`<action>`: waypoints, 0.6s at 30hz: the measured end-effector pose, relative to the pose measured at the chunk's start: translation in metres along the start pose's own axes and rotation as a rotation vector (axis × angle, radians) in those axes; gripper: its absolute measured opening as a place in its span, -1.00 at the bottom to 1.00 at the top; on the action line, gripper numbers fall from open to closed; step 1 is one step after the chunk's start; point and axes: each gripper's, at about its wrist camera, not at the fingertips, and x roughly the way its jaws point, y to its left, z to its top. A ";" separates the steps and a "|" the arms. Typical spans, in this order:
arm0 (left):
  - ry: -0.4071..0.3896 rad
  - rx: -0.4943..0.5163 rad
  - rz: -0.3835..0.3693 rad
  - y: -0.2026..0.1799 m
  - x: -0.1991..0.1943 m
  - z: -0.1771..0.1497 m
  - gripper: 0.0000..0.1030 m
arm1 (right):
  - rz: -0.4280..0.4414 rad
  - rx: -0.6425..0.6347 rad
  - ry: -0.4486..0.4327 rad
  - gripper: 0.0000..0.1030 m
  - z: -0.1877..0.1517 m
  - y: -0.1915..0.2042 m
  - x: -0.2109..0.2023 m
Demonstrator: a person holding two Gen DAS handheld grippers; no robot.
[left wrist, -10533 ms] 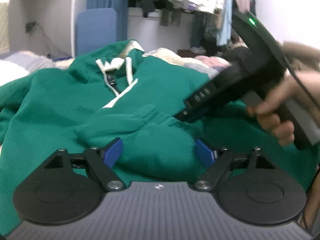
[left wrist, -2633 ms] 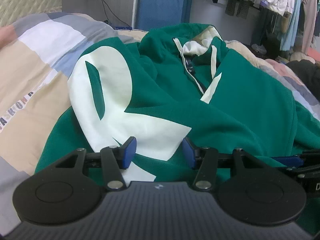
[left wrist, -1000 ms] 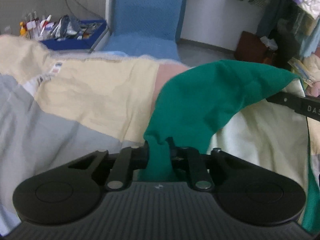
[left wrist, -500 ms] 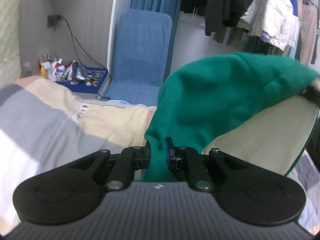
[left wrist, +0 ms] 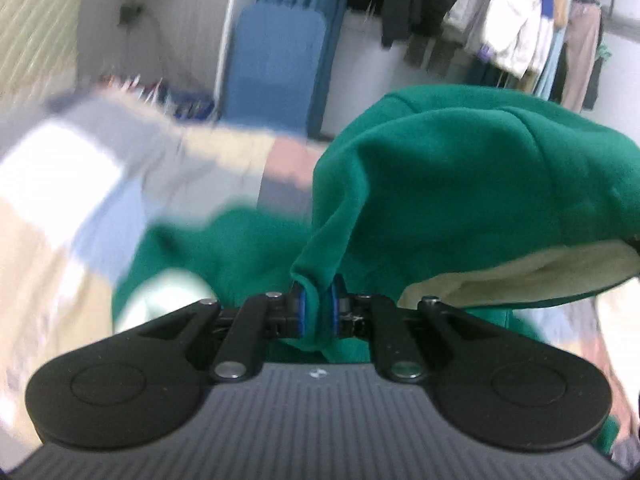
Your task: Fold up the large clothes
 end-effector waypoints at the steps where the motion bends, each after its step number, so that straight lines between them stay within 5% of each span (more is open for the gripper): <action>1: 0.015 -0.005 -0.001 0.001 -0.002 -0.018 -0.74 | 0.002 0.000 0.037 -0.84 -0.014 0.006 -0.007; 5: 0.042 -0.021 0.019 -0.003 -0.016 -0.078 -0.74 | -0.024 0.007 0.234 -0.83 -0.063 0.021 -0.006; 10: -0.025 -0.065 0.018 -0.010 -0.036 -0.108 -0.71 | -0.028 0.025 0.464 -0.79 -0.105 0.031 0.008; 13: -0.058 -0.110 0.005 -0.006 -0.043 -0.114 -0.62 | -0.035 0.038 0.508 -0.79 -0.110 0.029 0.011; 15: -0.094 -0.090 0.005 -0.007 -0.056 -0.108 -0.34 | -0.029 0.063 0.497 -0.76 -0.105 0.024 0.008; 16: -0.107 -0.109 -0.014 -0.004 -0.061 -0.104 -0.06 | -0.025 0.075 0.488 -0.66 -0.103 0.025 0.004; 18: -0.134 -0.140 -0.044 0.000 -0.078 -0.106 0.05 | 0.003 0.113 0.462 -0.24 -0.097 0.020 -0.006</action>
